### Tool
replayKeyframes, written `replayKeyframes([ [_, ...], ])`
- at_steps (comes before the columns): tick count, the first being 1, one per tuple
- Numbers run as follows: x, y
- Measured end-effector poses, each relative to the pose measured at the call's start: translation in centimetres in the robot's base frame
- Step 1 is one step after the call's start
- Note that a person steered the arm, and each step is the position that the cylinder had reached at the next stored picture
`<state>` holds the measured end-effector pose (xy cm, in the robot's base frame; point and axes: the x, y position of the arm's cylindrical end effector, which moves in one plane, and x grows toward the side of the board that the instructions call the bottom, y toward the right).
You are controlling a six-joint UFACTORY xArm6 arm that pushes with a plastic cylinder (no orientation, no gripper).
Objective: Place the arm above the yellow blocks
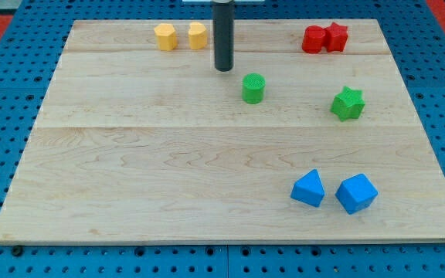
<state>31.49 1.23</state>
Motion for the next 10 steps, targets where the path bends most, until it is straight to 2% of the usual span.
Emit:
replayKeyframes([
  [1, 0.3, 1.9],
  [3, 4.9, 3.5],
  [4, 5.6, -0.3],
  [5, 7.3, 0.3],
  [7, 7.3, 14.0],
  [8, 7.3, 11.4],
  [10, 5.5, 1.9],
])
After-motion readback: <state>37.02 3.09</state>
